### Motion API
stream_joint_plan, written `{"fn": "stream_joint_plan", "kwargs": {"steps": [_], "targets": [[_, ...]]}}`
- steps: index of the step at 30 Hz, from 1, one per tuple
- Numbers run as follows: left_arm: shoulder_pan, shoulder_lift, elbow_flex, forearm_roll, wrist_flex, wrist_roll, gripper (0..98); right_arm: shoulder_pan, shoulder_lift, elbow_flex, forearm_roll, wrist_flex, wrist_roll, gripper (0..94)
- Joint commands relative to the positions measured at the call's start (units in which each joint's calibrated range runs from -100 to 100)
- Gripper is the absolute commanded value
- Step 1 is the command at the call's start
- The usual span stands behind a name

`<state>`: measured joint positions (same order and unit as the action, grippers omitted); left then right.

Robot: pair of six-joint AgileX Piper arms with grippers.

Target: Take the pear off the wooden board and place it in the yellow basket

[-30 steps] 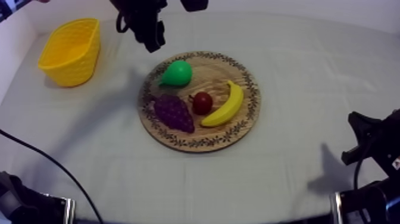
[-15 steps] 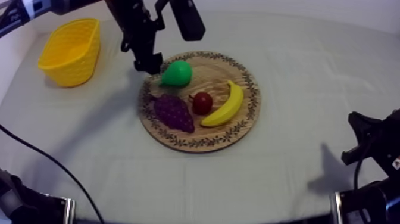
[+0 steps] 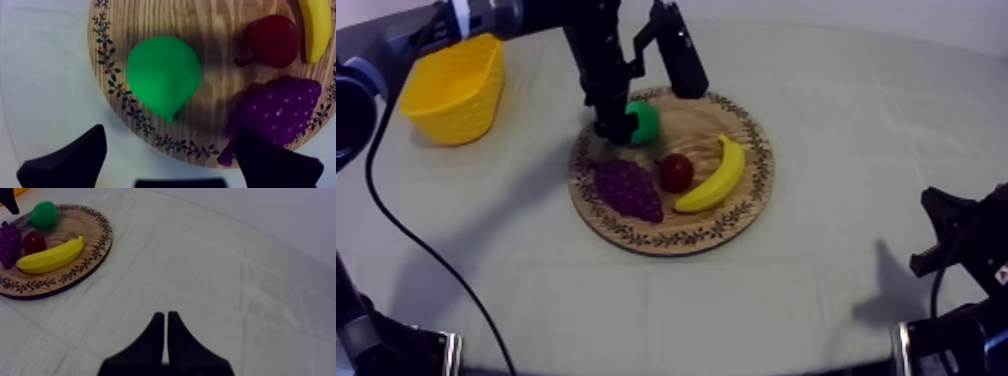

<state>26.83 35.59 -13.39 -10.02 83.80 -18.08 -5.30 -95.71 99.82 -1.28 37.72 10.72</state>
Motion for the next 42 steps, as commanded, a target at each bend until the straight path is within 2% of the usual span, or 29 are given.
{"fn": "stream_joint_plan", "kwargs": {"steps": [1, 13, 15, 24, 27, 31, 42], "targets": [[0.1, 2.3, -2.0, 0.31, 0.0, -0.1, 96.3, 0.0, 0.0, 0.0, 0.0, 0.0, 0.0, 0.4], [-0.7, 14.5, -14.3, 1.15, 0.6, -1.0, 95.1, 0.0, 0.0, 0.0, 0.0, 0.0, 0.0, 0.4], [-0.9, 16.1, -16.1, 1.33, 0.8, -1.1, 91.1, 0.0, 0.0, 0.0, 0.0, 0.0, 0.0, 0.4], [-1.2, 20.8, -21.4, 1.69, 1.9, -0.9, 60.0, 0.0, 0.0, 0.0, 0.0, 0.0, 0.0, 0.4], [-1.2, 21.3, -21.7, 1.98, 2.1, -1.1, 53.9, 0.0, 0.0, 0.0, 0.0, 0.0, 0.0, 0.4], [-1.3, 21.3, -21.6, 2.37, 2.1, -1.2, 49.6, 0.0, 0.0, 0.0, 0.0, 0.0, 0.0, 0.4], [-1.2, 14.1, -16.3, 2.8, 2.2, -0.8, 48.3, 0.0, 0.0, 0.0, 0.0, 0.0, 0.0, 0.4]]}}
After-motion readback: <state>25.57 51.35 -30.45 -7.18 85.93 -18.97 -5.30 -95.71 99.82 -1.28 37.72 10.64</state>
